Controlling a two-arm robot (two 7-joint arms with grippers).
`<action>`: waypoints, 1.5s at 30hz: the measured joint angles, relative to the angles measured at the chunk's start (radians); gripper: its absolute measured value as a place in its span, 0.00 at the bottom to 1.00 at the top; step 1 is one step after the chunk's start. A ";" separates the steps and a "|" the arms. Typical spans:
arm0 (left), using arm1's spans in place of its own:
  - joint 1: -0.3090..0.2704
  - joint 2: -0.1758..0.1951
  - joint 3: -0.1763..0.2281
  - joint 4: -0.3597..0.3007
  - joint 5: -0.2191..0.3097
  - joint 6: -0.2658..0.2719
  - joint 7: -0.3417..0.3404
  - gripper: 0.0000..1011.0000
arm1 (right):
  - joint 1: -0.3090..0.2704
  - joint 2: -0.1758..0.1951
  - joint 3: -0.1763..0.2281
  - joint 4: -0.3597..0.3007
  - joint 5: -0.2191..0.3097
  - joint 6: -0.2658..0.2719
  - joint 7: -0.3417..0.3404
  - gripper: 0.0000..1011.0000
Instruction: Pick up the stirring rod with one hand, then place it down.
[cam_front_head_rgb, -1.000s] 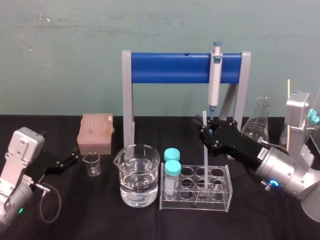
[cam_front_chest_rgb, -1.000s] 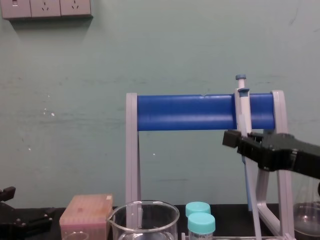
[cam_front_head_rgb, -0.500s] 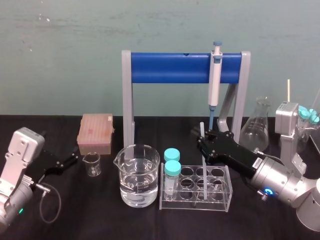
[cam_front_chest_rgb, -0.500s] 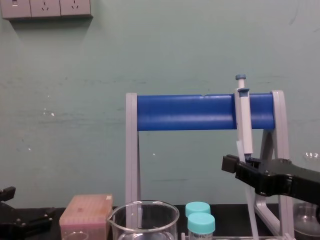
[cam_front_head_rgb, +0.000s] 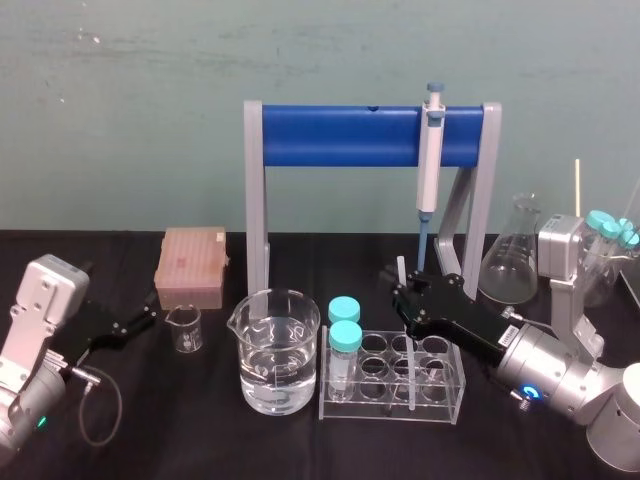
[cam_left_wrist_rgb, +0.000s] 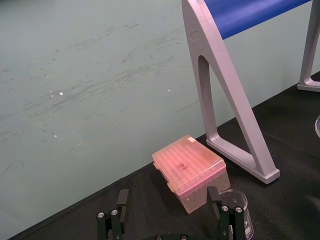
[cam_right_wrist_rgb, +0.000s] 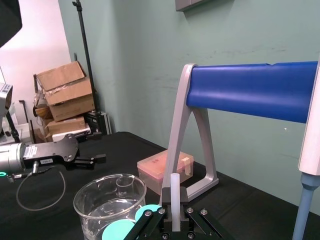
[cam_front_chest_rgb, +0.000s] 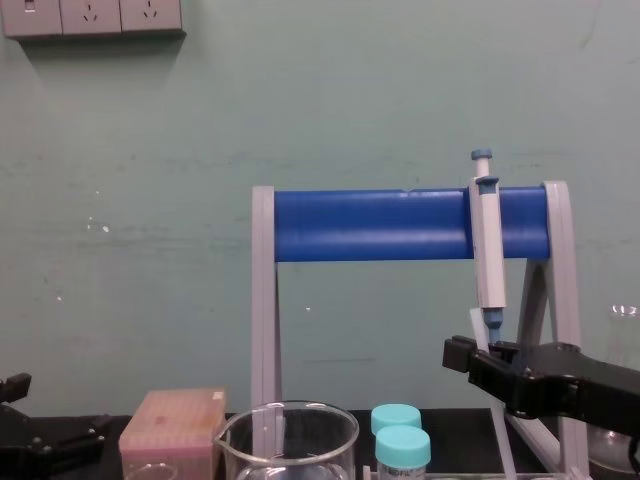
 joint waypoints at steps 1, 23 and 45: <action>0.000 0.000 0.000 0.000 0.000 0.000 0.000 0.99 | 0.000 -0.002 0.000 0.001 -0.002 0.000 -0.001 0.07; 0.000 0.000 0.000 0.000 0.000 0.000 0.000 0.99 | -0.001 -0.002 0.002 0.002 -0.005 0.000 -0.002 0.29; 0.000 0.000 0.000 0.000 0.000 0.000 0.000 0.99 | -0.035 0.000 0.084 -0.047 -0.019 -0.043 -0.118 0.94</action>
